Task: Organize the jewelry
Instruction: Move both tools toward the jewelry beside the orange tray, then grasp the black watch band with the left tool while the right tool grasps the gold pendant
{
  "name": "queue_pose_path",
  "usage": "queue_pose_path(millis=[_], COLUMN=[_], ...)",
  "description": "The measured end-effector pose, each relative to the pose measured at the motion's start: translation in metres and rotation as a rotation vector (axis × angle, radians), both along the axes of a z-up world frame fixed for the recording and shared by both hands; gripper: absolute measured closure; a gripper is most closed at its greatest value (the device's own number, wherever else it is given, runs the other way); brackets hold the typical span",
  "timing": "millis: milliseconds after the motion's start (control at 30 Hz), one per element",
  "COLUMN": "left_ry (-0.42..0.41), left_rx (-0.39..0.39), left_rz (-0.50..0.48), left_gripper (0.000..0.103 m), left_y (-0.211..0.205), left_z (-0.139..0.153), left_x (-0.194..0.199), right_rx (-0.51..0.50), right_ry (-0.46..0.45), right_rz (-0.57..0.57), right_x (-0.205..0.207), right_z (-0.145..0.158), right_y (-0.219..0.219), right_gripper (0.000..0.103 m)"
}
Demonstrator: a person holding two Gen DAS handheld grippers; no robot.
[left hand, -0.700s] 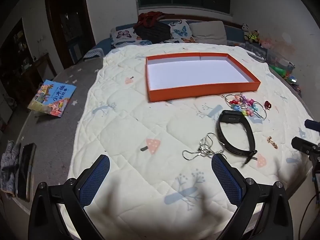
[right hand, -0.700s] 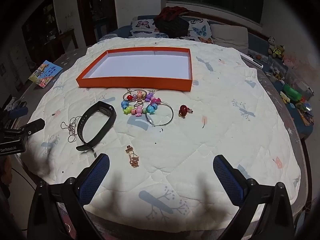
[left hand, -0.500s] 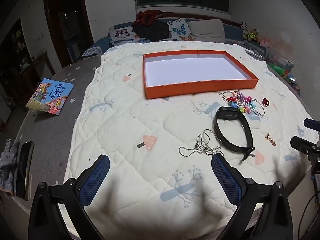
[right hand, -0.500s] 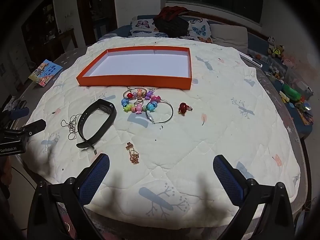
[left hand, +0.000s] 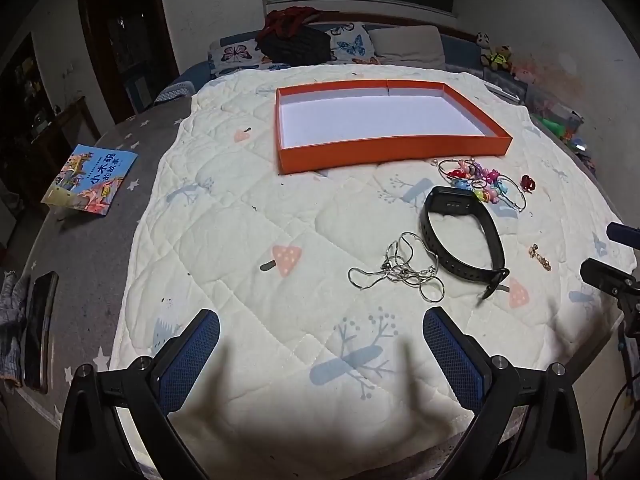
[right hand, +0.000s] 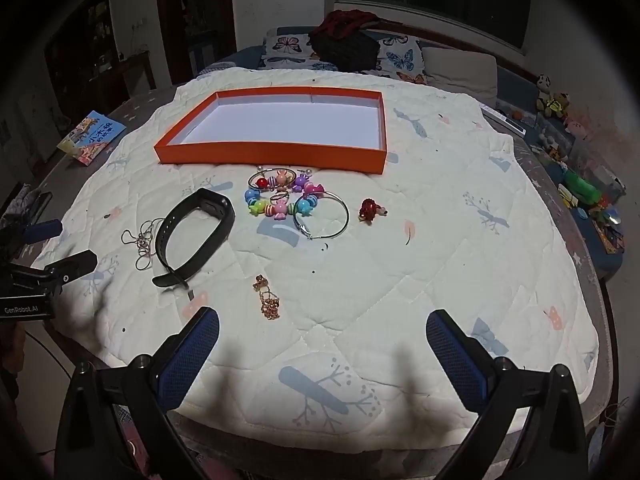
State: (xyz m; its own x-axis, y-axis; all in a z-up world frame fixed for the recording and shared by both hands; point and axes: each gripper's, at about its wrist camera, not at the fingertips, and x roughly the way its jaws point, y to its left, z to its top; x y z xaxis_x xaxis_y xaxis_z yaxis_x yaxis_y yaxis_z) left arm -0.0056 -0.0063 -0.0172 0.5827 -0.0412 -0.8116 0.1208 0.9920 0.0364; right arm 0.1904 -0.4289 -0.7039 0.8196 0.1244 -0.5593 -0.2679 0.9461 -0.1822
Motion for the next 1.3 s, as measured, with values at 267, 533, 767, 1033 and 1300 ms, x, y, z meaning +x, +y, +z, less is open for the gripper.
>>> queue_pose_path(millis=[267,533,767,1033,1300], left_ry=[0.01,0.029,0.038,0.06,0.061], left_rx=[-0.016,-0.031,-0.039,-0.056,-0.08], left_rz=[-0.022,-0.03,-0.03,-0.031,-0.039], left_gripper=[0.0,0.0,0.0,0.0,0.0], left_y=[-0.006,-0.011,-0.012,-0.013,-0.017], left_z=[0.0,-0.003,-0.005,-0.008,-0.008], left_x=[0.002,0.004,0.006,0.01,0.013], right_rx=[-0.004,-0.005,-0.006,-0.004,-0.011], right_ry=[0.015,0.03,0.054,0.076,0.113], right_rz=[0.007,0.01,0.011,0.006,-0.009], right_x=[0.001,0.004,0.009,0.013,0.019], right_z=[-0.006,-0.009,-0.014,-0.02,-0.031], right_y=[0.001,0.001,0.0,-0.001,-0.003], right_gripper=[0.0,0.0,0.0,0.0,0.0])
